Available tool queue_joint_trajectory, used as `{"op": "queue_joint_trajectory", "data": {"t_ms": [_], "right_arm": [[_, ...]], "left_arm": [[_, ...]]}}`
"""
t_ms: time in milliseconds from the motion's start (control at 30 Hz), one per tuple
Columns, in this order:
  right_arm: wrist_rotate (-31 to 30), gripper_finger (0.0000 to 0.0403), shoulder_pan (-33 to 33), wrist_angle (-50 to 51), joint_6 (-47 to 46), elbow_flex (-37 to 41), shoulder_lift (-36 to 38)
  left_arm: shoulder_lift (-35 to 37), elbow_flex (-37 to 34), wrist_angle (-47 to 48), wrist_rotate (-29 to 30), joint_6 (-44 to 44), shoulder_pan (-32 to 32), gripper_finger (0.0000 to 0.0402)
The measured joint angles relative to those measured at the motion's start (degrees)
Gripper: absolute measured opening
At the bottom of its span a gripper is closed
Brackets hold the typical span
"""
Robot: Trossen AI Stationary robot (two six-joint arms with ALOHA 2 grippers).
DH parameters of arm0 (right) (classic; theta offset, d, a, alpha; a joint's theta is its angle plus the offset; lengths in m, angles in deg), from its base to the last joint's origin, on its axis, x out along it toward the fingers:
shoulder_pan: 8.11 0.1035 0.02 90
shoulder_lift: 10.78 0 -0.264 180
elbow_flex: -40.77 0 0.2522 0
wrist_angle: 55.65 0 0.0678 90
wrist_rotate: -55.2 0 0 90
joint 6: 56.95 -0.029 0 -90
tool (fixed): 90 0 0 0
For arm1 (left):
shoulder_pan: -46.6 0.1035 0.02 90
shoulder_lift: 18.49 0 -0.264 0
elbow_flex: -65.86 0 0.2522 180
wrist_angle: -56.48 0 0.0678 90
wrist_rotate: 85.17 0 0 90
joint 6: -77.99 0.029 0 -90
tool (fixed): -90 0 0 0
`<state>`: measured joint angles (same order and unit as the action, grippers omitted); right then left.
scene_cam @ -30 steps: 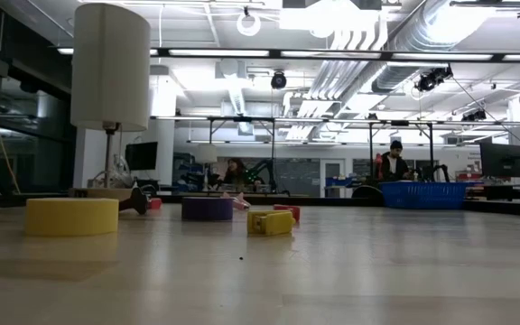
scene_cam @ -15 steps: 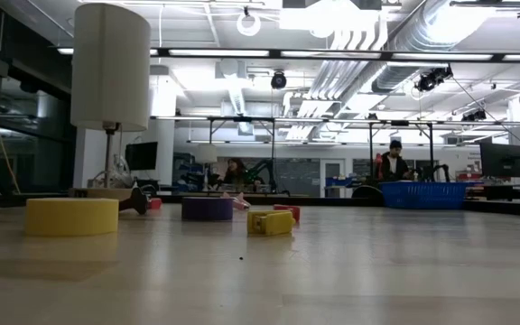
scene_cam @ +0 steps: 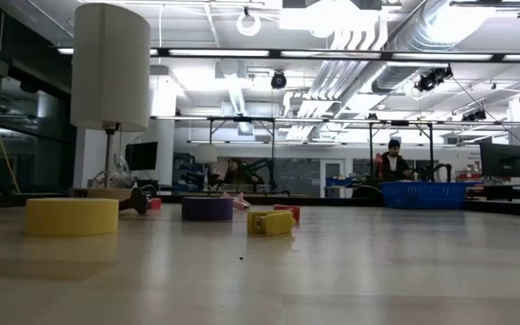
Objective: Pick and place Stapler, Stapler remover, tape
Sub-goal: Put the green stapler into the red bin
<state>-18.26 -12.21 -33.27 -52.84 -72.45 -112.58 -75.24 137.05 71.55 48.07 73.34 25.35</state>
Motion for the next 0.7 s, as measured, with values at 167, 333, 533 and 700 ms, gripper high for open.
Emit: {"op": "queue_joint_trajectory", "data": {"t_ms": [167,333,533,700], "right_arm": [[0.06,0.0102,0.00,3.32,-0.48,-0.02,0.04],[0.16,0.0102,0.00,8.09,-1.30,-0.02,0.09],[-2.67,0.0103,0.00,14.94,-1.23,-0.02,1.92],[-7.10,0.0103,-0.13,20.51,0.06,-0.02,4.09]], "left_arm": [[-0.04,0.00,0.62,1.51,0.16,0.00,0.0050],[-0.03,0.00,1.62,3.42,0.34,0.00,0.0050],[0.76,-0.02,4.99,3.87,-1.92,-0.13,0.0050],[3.18,0.00,12.51,1.76,-9.26,-0.13,0.0050]]}}
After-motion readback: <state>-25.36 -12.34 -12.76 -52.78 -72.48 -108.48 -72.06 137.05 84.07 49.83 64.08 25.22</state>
